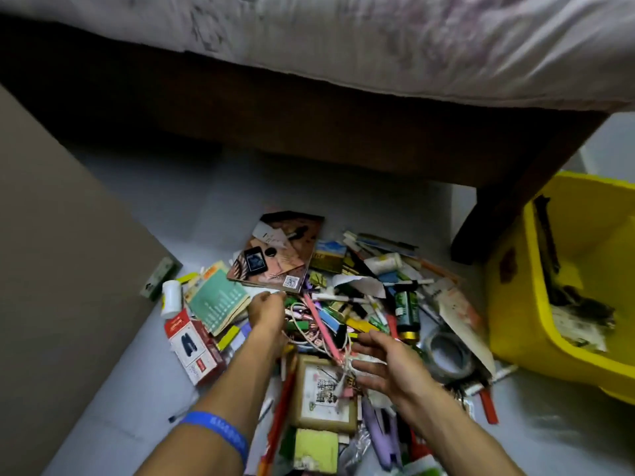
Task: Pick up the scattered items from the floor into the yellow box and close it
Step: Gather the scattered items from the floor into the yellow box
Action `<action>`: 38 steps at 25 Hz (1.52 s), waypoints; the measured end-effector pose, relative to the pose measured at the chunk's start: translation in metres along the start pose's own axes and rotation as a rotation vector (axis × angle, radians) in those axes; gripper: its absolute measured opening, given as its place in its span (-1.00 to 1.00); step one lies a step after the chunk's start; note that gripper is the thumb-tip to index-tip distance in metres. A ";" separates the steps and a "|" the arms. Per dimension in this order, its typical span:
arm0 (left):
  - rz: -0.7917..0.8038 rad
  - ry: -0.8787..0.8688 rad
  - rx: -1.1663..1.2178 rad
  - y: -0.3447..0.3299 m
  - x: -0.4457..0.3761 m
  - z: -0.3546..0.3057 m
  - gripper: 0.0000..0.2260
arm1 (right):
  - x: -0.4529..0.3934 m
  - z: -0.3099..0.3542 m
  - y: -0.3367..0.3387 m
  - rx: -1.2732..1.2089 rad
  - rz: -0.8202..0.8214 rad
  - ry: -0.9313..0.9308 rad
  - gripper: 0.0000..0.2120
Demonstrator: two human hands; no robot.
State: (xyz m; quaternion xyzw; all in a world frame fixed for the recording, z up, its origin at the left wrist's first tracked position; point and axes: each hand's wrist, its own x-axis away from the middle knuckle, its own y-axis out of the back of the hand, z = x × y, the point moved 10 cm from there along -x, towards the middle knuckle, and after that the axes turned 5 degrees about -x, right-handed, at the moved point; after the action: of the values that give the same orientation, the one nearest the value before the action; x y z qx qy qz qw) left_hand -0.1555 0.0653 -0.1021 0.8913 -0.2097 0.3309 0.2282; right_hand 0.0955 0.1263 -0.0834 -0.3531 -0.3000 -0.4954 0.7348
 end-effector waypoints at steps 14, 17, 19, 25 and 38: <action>0.034 0.085 0.302 -0.034 -0.062 -0.018 -0.82 | -0.042 -0.019 0.025 0.115 -0.006 0.084 -0.81; 0.054 -0.046 0.237 -0.024 -0.018 -0.021 -0.74 | -0.026 0.026 0.011 0.140 -0.025 0.297 -0.86; 0.135 -0.077 0.215 -0.024 0.032 -0.008 -0.82 | -0.013 0.054 -0.012 0.107 0.047 0.354 -0.85; 0.432 -0.344 0.120 -0.063 0.193 0.005 -0.79 | 0.051 0.088 0.032 -0.189 -0.048 0.488 -0.68; 0.507 -0.378 -0.280 -0.095 0.259 0.011 -0.83 | 0.219 0.219 0.310 0.413 -0.898 0.549 -0.29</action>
State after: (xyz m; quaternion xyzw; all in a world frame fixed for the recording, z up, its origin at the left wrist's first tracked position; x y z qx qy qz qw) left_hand 0.0798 0.0784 0.0424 0.8166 -0.5063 0.1740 0.2158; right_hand 0.4390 0.2728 0.1465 0.1022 -0.3095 -0.7640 0.5569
